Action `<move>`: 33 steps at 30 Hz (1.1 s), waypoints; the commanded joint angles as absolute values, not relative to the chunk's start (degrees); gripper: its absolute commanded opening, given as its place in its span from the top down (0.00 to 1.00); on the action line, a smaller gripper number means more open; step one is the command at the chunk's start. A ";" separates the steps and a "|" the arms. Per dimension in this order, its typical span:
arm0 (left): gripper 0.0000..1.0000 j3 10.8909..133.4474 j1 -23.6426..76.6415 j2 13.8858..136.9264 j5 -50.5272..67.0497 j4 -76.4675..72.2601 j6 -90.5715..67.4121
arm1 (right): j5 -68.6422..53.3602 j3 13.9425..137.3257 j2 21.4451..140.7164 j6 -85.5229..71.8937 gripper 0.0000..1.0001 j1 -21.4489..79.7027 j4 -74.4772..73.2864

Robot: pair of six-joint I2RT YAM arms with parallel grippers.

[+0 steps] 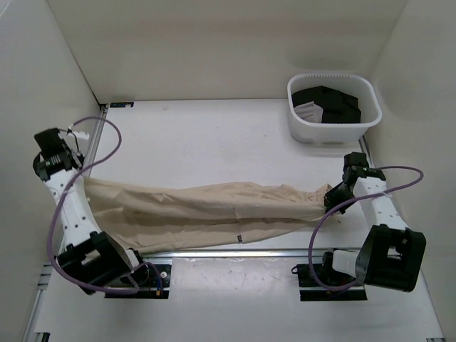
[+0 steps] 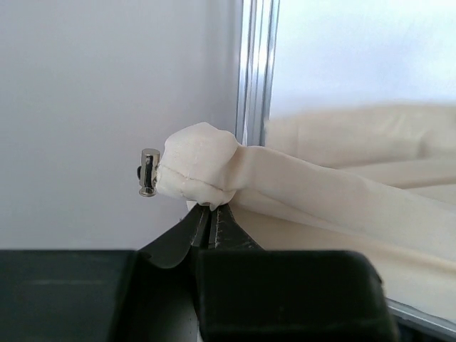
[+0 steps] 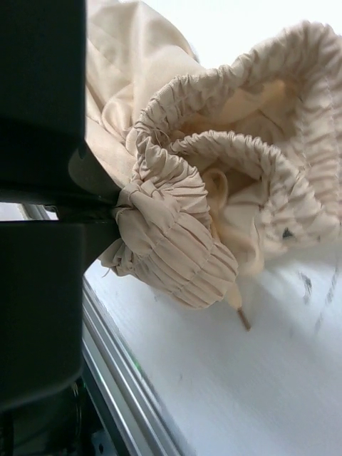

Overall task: Fold and stack the trousers
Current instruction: Fold the trousers

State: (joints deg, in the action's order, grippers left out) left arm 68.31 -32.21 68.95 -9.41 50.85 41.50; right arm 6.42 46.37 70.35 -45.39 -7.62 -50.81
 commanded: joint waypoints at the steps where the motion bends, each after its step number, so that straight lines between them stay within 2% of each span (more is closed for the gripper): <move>1: 0.86 81.69 -32.26 75.74 -11.52 43.68 39.65 | 11.87 49.22 72.25 -43.95 1.00 -8.61 -47.99; 4: 0.86 85.51 -31.12 81.90 -11.42 44.55 37.45 | 11.87 50.62 72.95 -43.42 1.00 -8.61 -47.99; 7: 0.86 82.46 -31.11 81.40 -11.43 48.43 37.44 | 11.87 51.15 72.95 -43.42 1.00 -8.61 -47.99; 11: 0.86 61.60 -34.18 73.32 -15.46 48.43 41.56 | 11.34 47.91 70.41 -43.42 1.00 -8.61 -48.69; 15: 0.86 46.20 -38.74 64.71 -18.01 48.43 45.87 | 11.34 43.51 68.47 -43.95 1.00 -8.61 -48.17; 18: 0.86 37.48 -41.04 61.62 -21.00 48.43 48.69 | 11.34 41.58 67.94 -43.95 1.00 -8.61 -48.16; 23: 0.86 30.07 -42.19 59.15 -24.60 48.43 50.88 | 11.87 41.04 68.46 -43.95 1.00 -8.61 -48.16; 24: 0.82 29.45 -42.88 59.15 -25.39 49.21 50.89 | 12.56 41.04 68.47 -43.95 0.98 -8.61 -48.16; 25: 0.63 28.83 -42.89 59.15 -25.40 50.70 51.41 | 12.57 41.57 69.08 -43.95 0.92 -8.61 -48.16; 28: 0.41 30.31 -44.21 59.15 -26.81 52.90 53.34 | 12.57 42.19 69.08 -43.42 0.77 -8.61 -48.69; 29: 0.32 31.71 -44.91 59.15 -27.42 55.26 53.35 | 12.57 42.97 69.08 -43.42 0.67 -8.61 -49.30; 30: 0.27 33.73 -44.91 59.15 -26.12 57.55 53.87 | 12.57 43.50 69.08 -42.81 0.62 -8.61 -49.83; 31: 0.23 39.06 -45.52 61.15 -24.62 60.18 53.88 | 13.35 43.51 68.56 -42.28 0.50 -8.61 -50.97; 33: 0.19 45.14 -46.23 63.62 -19.37 64.06 51.79 | 14.23 44.82 67.68 -41.67 0.42 -8.61 -52.11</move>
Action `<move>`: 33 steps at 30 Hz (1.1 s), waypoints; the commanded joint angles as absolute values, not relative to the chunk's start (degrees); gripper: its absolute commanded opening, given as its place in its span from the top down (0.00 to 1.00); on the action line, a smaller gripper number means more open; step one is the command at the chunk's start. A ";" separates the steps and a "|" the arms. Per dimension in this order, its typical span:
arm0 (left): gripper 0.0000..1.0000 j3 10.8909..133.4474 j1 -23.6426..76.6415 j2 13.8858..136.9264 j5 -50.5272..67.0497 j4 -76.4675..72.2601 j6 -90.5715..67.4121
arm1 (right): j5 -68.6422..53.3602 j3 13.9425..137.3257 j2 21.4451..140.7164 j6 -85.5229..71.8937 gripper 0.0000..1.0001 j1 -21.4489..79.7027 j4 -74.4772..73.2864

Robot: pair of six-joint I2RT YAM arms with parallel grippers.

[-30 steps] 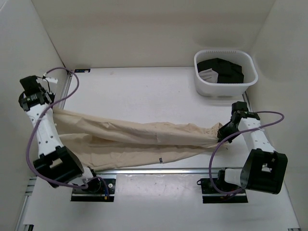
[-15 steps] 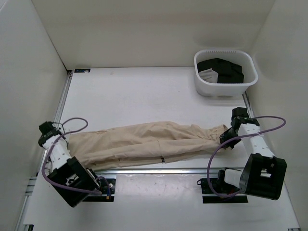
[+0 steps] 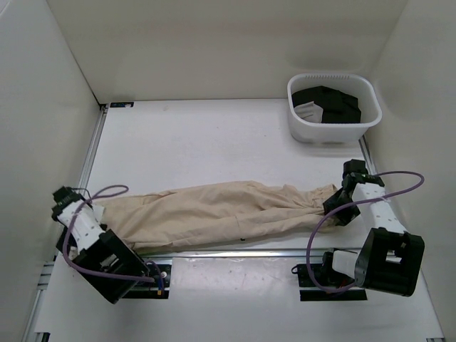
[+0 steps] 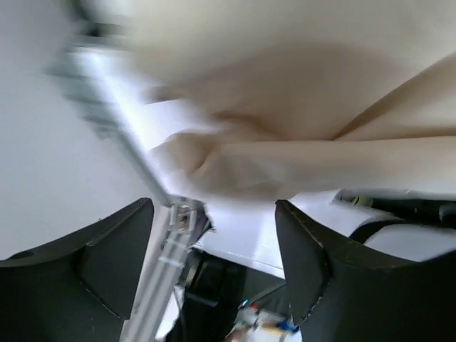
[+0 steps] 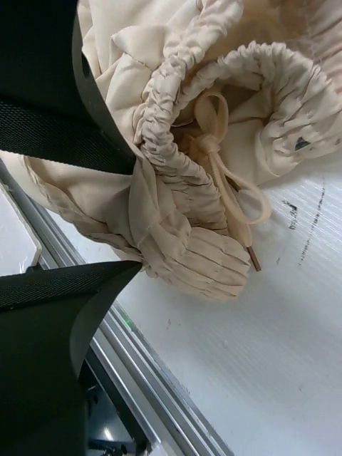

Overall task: Fold and stack the trousers
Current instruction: Fold the trousers

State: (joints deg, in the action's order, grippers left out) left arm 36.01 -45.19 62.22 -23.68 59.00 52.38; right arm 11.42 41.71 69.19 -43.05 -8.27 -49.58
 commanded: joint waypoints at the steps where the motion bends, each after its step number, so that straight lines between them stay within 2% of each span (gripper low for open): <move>1: 0.19 50.74 -46.93 65.11 -17.68 64.07 50.46 | 14.85 44.82 67.15 -41.66 0.42 -8.61 -52.12; 4: 0.26 57.11 -46.93 73.89 -11.11 64.59 43.80 | 14.85 46.22 66.62 -41.14 0.41 -8.61 -53.35; 8: 0.29 61.34 -46.93 85.84 -8.17 64.60 38.85 | 13.62 46.23 67.15 -41.13 0.41 -8.61 -52.21; 13: 0.27 55.82 -46.93 90.87 -10.10 58.98 38.85 | 13.62 46.23 67.76 -41.13 0.43 -8.61 -51.59; 14: 0.29 54.68 -46.93 91.49 -10.11 58.97 38.85 | 13.62 46.23 67.76 -41.13 0.43 -8.61 -51.59; 17: 0.65 54.14 -46.93 91.50 -10.11 58.45 38.85 | 14.15 46.23 67.76 -41.65 0.45 -8.61 -51.59; 19: 0.85 54.14 -46.93 89.92 -10.80 57.84 38.85 | 14.15 46.23 68.29 -41.66 0.45 -8.61 -51.59; 25: 0.86 56.24 -46.93 85.80 -12.66 57.22 38.85 | 14.15 46.23 68.82 -41.66 0.45 -8.61 -51.06; 31: 0.86 68.62 -45.09 83.06 -7.39 58.97 37.71 | 14.68 45.09 69.87 -41.13 0.46 -8.61 -49.75; 33: 0.86 69.43 -44.22 84.89 -7.38 58.97 37.01 | 14.68 44.56 70.40 -41.13 0.47 -8.61 -49.14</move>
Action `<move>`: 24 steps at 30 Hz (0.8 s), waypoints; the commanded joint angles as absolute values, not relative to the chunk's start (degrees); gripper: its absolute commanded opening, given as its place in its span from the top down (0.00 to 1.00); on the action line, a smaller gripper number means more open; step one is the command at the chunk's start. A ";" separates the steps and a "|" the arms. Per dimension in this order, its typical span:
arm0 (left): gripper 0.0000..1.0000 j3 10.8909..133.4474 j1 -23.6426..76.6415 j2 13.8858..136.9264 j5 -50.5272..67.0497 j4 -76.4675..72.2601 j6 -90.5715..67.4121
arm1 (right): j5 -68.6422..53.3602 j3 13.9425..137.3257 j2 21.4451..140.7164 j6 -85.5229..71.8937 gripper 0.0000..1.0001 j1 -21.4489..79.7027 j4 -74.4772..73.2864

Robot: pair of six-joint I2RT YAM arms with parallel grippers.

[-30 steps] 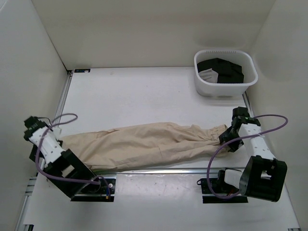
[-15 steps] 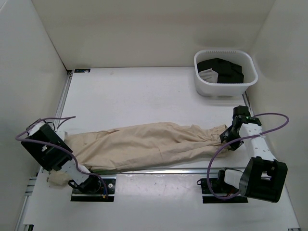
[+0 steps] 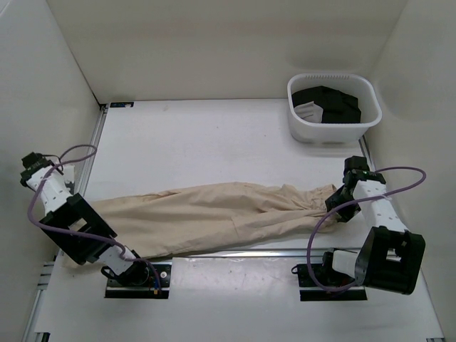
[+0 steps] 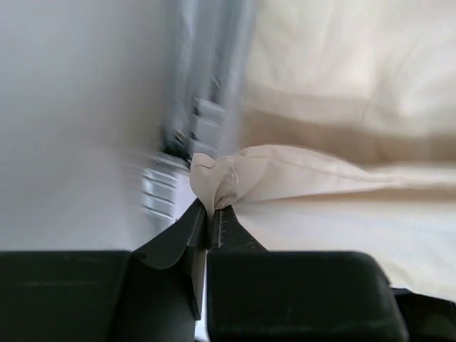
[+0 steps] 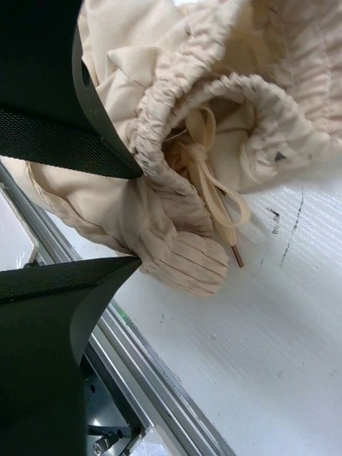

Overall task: Fold and stack the trousers
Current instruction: Fold the trousers

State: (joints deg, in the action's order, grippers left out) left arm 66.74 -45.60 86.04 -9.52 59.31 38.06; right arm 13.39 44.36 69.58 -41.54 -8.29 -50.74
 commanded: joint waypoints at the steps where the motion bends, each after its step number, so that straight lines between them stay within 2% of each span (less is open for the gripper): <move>1: 0.86 69.43 -43.60 85.77 -7.38 58.97 37.00 | 14.68 44.56 71.18 -40.61 0.47 -8.61 -49.13; 7: 0.86 71.45 -42.36 93.68 -6.77 58.80 34.11 | 15.99 45.09 72.95 -38.85 0.48 -8.61 -47.11; 11: 0.86 74.26 -41.31 98.17 -5.45 58.18 32.00 | 16.00 45.62 72.95 -37.62 0.40 -8.61 -47.11; 12: 0.86 75.40 -40.53 99.22 -4.75 57.66 31.99 | 16.00 45.62 72.95 -36.57 0.27 -8.61 -47.11; 13: 0.86 76.11 -40.52 99.75 -4.75 57.66 31.99 | 16.00 46.22 72.43 -35.95 0.21 -8.61 -47.11; 16: 0.86 78.04 -38.42 101.94 -4.75 57.66 30.77 | 16.69 48.25 70.42 -33.67 0.04 -8.61 -48.51; 17: 0.85 78.05 -38.41 102.56 -5.27 57.66 30.76 | 16.70 48.95 69.62 -32.44 0.02 -8.61 -48.52; 24: 0.82 73.74 -37.18 104.33 -7.73 55.72 30.23 | 21.88 58.52 63.29 -31.29 0.04 -8.61 -53.35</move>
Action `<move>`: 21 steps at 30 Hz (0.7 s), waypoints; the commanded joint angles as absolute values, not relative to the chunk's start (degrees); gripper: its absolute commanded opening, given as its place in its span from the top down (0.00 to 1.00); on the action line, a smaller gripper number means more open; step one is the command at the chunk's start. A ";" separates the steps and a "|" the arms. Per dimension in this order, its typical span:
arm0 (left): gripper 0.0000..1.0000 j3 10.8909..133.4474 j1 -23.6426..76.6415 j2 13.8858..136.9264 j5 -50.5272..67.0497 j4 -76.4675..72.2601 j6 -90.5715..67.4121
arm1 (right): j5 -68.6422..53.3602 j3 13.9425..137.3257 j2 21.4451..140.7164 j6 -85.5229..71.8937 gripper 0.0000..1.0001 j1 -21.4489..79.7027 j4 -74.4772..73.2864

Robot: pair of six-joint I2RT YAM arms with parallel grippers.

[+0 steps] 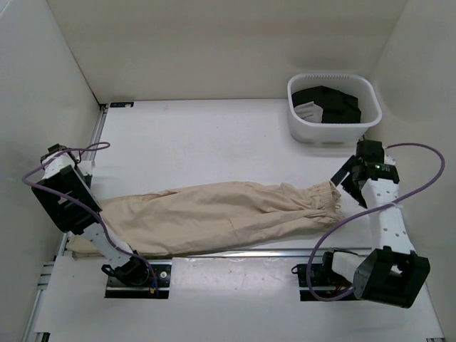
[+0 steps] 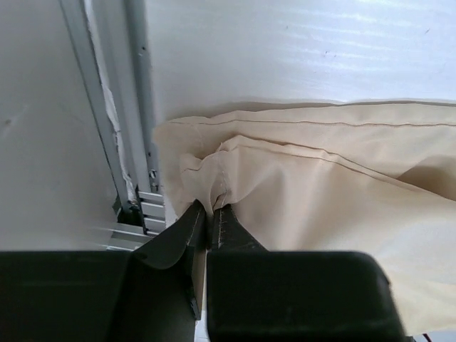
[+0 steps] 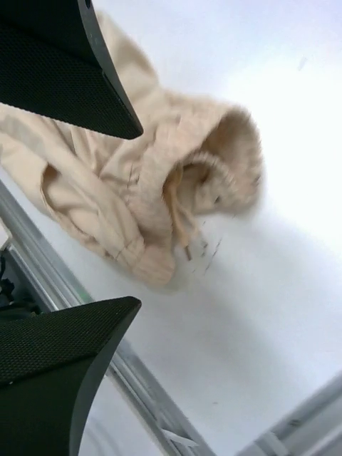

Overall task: Fold and stack the trousers
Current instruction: Fold the trousers

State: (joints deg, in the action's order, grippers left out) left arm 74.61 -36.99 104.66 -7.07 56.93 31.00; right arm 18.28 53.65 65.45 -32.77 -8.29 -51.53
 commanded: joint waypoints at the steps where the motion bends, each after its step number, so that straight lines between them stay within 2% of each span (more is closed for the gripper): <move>1: 0.82 73.04 -37.18 104.33 -7.73 55.72 30.23 | 19.71 59.32 63.89 -31.29 0.05 -8.61 -53.35; 5: 0.82 73.04 -37.18 104.85 -7.73 55.72 30.23 | 5.22 59.15 70.55 -25.49 0.03 -8.61 -47.10; 6: 0.82 73.04 -37.18 104.85 -7.73 55.72 30.23 | 4.23 59.93 75.45 -25.49 0.03 -8.61 -47.89; 10: 0.82 73.04 -37.18 104.85 -9.14 55.72 30.23 | 1.24 58.72 82.00 -24.17 0.03 -8.61 -47.82; 14: 0.83 73.04 -37.18 104.85 -9.76 55.72 30.23 | 1.32 57.31 83.23 -24.17 0.15 -7.91 -47.03; 16: 0.83 73.04 -37.18 105.38 -9.76 55.72 30.23 | -0.69 56.52 83.94 -24.17 0.22 -7.91 -46.49; 20: 0.85 74.09 -37.18 106.61 -9.76 55.20 30.23 | 0.87 56.51 85.52 -24.17 0.60 -7.91 -45.36; 21: 0.86 74.09 -37.18 106.61 -9.76 55.20 30.23 | 0.88 56.51 85.52 -24.17 0.76 -7.91 -45.35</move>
